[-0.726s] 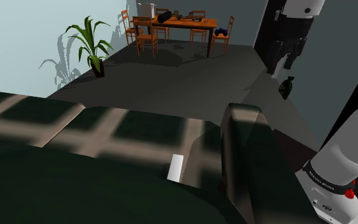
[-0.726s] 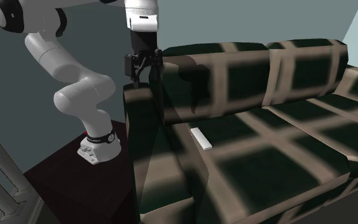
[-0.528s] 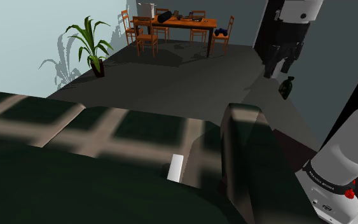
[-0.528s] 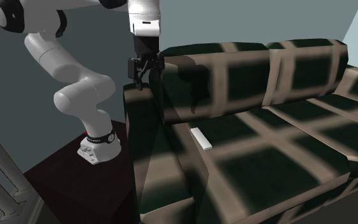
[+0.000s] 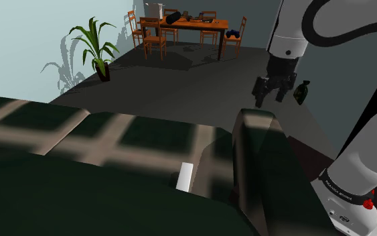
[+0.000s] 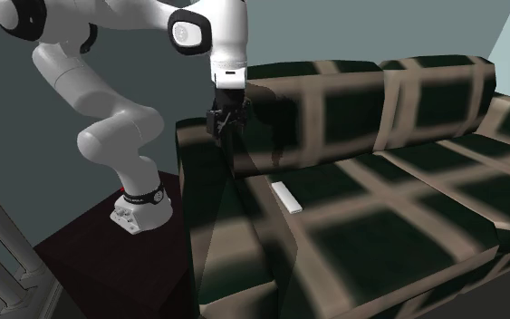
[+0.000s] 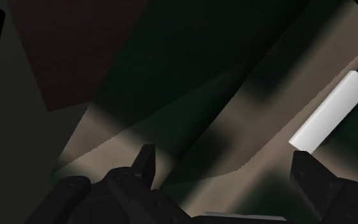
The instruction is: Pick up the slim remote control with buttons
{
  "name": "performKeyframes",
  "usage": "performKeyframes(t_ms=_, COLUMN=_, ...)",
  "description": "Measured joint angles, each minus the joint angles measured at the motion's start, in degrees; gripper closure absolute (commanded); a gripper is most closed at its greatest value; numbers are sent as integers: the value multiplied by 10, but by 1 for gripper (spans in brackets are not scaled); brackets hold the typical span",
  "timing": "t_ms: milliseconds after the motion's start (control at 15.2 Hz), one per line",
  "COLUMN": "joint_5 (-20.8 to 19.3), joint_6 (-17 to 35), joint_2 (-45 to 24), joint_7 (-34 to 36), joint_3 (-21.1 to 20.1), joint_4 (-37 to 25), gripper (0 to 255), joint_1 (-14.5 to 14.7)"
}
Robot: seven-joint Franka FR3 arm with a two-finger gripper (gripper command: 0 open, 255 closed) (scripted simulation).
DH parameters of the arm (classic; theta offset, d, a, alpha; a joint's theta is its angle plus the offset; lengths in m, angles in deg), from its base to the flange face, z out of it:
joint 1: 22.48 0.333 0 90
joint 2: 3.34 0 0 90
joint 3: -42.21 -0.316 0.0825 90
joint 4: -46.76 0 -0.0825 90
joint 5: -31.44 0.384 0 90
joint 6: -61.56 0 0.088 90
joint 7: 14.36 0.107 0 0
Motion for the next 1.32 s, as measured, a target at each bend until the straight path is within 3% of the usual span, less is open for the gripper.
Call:
performKeyframes(t_ms=330, joint_5=42, joint_6=93, joint_2=-45, joint_7=69, joint_3=-61, joint_4=39, gripper=0, joint_1=13)
performKeyframes(t_ms=858, joint_5=75, joint_6=262, joint_2=-194, joint_7=192, joint_3=-171, joint_4=41, gripper=0, joint_1=12)
performKeyframes(t_ms=1122, joint_5=47, joint_6=345, joint_2=-292, joint_7=270, joint_3=-227, joint_4=20, gripper=0, joint_1=-10)
performKeyframes(t_ms=1320, joint_5=-10, joint_6=404, joint_2=-377, joint_7=358, joint_3=-269, joint_4=-4, gripper=0, joint_1=-30)
